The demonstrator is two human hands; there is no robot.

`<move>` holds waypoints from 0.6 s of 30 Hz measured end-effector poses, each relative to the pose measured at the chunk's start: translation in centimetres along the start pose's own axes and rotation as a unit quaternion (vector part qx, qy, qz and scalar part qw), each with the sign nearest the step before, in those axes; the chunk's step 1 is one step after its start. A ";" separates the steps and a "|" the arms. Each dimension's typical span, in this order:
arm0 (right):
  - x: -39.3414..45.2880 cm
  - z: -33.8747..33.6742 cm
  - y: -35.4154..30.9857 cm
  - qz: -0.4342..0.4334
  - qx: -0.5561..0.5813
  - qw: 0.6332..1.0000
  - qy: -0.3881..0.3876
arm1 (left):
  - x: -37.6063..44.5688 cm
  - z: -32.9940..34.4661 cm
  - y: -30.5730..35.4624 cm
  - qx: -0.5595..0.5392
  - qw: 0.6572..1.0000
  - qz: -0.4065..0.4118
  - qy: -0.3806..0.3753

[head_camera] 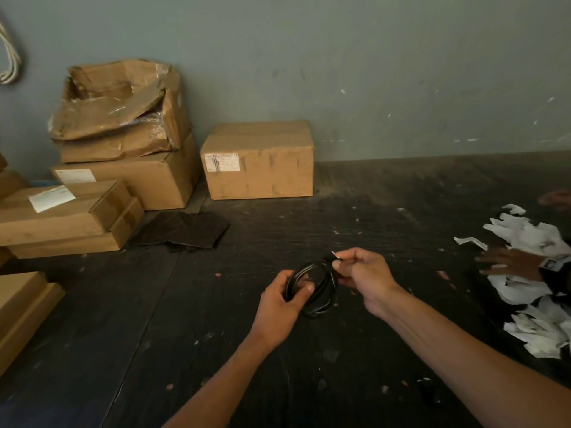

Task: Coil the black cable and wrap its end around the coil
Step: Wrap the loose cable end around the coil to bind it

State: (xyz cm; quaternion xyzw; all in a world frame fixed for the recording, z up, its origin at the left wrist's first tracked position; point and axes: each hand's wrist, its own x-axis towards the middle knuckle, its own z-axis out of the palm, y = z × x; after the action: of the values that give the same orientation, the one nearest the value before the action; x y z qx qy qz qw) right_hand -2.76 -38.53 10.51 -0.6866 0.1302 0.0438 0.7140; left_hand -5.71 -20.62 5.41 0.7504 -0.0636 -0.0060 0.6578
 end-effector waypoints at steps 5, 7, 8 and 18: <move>0.9 -0.3 0.0 0.060 0.100 0.992 0.055 | -0.1 0.6 -0.5 -0.072 0.996 -0.056 0.016; 1.3 -0.4 0.4 0.094 0.129 0.984 0.080 | -0.1 0.8 -0.4 -0.121 0.987 -0.106 0.016; 1.5 -0.5 0.7 0.109 0.141 0.980 0.090 | 0.0 0.9 -0.5 -0.145 0.980 -0.133 0.021; 1.3 -2.3 5.0 0.179 0.083 0.980 0.006 | 1.4 0.7 0.1 -0.274 0.933 -0.209 0.104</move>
State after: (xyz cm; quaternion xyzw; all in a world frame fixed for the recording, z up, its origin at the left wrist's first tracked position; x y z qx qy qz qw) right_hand -3.05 -40.69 5.29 -0.5907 0.2582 0.1554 0.7485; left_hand -4.38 -21.50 5.55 0.5334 0.1680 -0.0826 0.8249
